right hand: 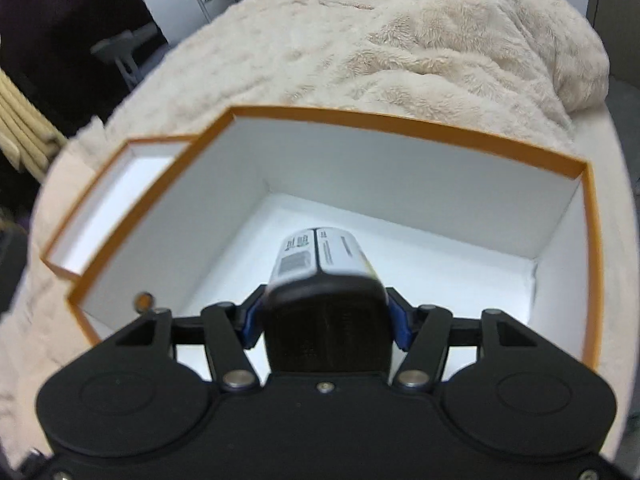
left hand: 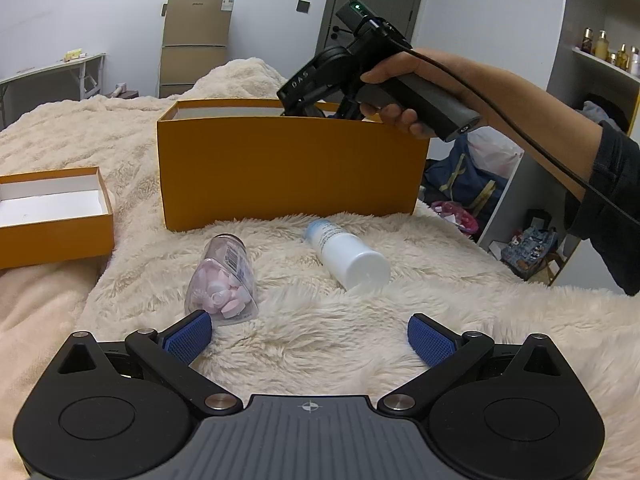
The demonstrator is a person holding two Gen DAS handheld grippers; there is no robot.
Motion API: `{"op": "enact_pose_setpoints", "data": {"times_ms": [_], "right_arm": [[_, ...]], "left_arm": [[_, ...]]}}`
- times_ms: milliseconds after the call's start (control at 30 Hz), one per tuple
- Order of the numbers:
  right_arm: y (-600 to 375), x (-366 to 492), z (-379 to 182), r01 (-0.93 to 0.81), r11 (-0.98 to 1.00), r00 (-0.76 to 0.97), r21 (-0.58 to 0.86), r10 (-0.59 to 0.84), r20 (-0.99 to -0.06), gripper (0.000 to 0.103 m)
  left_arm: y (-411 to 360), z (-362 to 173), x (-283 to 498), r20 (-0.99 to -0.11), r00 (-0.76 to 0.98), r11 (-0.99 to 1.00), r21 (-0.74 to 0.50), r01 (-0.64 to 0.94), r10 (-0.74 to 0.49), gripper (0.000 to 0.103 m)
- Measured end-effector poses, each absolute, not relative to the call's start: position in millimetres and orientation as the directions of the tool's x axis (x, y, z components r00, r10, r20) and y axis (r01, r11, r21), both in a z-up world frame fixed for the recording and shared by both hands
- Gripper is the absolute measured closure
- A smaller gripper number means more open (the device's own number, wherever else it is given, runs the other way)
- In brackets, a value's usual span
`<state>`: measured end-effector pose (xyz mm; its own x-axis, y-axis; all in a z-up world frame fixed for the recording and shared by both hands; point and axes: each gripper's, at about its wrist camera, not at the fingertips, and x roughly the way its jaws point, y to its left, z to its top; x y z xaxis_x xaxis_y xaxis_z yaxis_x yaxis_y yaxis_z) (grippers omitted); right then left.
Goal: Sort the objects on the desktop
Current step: 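Lower the bottle into the tall orange box and open the right tool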
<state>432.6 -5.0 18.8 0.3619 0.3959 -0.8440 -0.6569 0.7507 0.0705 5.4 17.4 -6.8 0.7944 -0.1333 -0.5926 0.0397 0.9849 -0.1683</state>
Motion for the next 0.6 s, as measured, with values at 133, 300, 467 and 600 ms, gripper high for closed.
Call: {"op": "enact_pose_setpoints", "data": {"times_ms": [133, 300, 467, 600], "right_arm": [[-18, 431, 30, -0.614, 0.789, 0.481, -0.037, 0.335, -0.810, 0.029], [-44, 421, 53, -0.613, 0.786, 0.493, 0.083, 0.462, -0.737, 0.030], [-45, 394, 67, -0.698, 0.703, 0.432, 0.136, 0.565, -0.703, 0.052], [-17, 387, 63, -0.747, 0.659, 0.377, 0.085, 0.526, -0.763, 0.062]], "left_arm": [[17, -8, 6, -0.593, 0.794, 0.985, -0.166, 0.041, -0.133, 0.000], [17, -9, 6, -0.593, 0.794, 0.985, -0.165, 0.041, -0.133, 0.000], [15, -9, 7, -0.596, 0.792, 0.986, -0.161, 0.042, -0.132, 0.000], [15, -10, 7, -0.595, 0.792, 0.986, -0.162, 0.043, -0.132, 0.000]]}}
